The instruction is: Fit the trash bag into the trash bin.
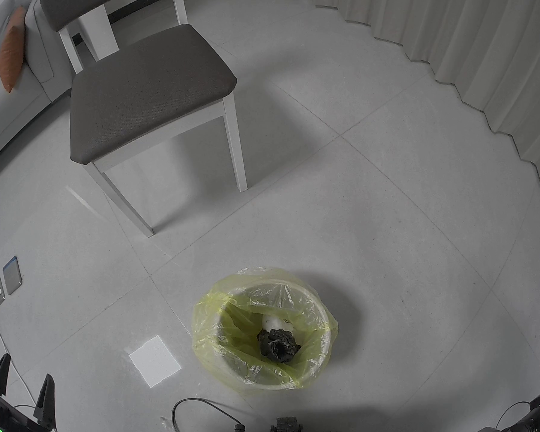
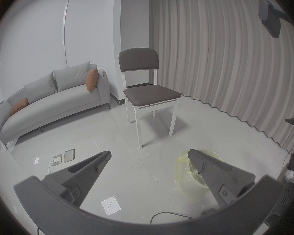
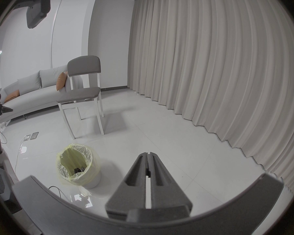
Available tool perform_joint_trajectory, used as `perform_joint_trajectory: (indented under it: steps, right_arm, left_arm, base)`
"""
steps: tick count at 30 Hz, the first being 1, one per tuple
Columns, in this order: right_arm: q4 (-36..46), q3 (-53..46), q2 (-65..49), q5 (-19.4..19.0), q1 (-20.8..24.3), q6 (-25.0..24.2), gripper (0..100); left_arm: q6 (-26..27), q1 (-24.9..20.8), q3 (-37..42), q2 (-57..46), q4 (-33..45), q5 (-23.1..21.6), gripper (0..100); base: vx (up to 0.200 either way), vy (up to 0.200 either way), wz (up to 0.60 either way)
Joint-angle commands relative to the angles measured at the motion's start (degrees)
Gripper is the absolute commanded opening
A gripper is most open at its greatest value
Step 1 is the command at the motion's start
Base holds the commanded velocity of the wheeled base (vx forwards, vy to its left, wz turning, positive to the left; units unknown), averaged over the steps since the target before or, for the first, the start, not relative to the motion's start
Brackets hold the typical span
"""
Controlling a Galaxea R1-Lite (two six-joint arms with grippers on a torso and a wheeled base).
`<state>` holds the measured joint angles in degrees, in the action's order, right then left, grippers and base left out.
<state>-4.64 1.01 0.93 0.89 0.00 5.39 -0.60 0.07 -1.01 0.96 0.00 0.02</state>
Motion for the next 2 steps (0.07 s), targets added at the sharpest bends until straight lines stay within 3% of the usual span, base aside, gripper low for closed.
perform_joint_trajectory:
  steps: [1,2]
  right_arm:
    - [-0.01,-1.01,-0.40,0.08,0.00,0.15,0]
    - [-0.01,-1.01,-0.40,0.34,0.00,0.15,0]
  left_arm:
    - [-0.02,0.01,1.01,-0.96,0.00,-0.02,100]
    - [-0.02,0.01,1.01,-0.96,0.00,0.06,100]
  base:
    - [0.000,0.000,0.00]
    - [0.000,0.000,0.00]
